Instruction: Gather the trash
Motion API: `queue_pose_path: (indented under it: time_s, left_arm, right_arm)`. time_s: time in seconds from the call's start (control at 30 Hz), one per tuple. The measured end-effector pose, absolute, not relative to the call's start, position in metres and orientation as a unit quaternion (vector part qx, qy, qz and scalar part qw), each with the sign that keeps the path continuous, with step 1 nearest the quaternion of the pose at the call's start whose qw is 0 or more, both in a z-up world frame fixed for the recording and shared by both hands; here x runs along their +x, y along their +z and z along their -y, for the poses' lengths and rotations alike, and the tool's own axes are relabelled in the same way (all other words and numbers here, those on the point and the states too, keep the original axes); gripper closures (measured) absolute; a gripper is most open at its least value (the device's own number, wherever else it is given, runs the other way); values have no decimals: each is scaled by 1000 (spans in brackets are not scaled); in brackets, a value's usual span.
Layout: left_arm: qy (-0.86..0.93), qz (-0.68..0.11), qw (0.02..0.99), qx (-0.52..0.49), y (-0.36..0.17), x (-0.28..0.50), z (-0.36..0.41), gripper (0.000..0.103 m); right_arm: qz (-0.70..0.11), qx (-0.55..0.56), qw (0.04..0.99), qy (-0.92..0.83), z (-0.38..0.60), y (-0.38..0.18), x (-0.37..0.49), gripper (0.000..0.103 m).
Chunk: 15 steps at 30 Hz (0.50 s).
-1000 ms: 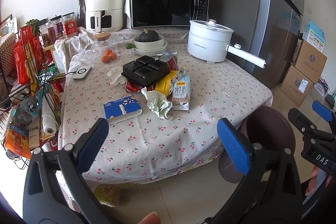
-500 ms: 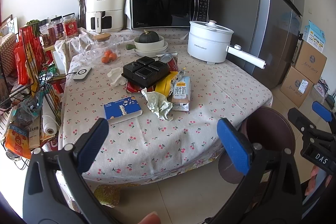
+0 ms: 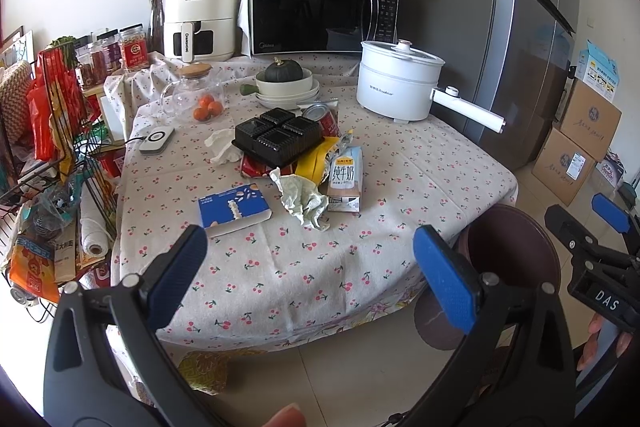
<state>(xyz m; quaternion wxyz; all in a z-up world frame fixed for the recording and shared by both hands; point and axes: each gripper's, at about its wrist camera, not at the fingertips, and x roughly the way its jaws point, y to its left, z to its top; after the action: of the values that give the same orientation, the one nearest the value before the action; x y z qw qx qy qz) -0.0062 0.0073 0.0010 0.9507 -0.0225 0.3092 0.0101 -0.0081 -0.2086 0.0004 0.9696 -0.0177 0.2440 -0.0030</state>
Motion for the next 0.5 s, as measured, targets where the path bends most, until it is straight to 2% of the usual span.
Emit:
queue_pose_path:
  time_s: [0.5]
  left_arm:
    - [4,-318,948,-24,1,-6,-10,1]
  right_arm:
    - [-241,-20,970,-7,209,1,-8,0]
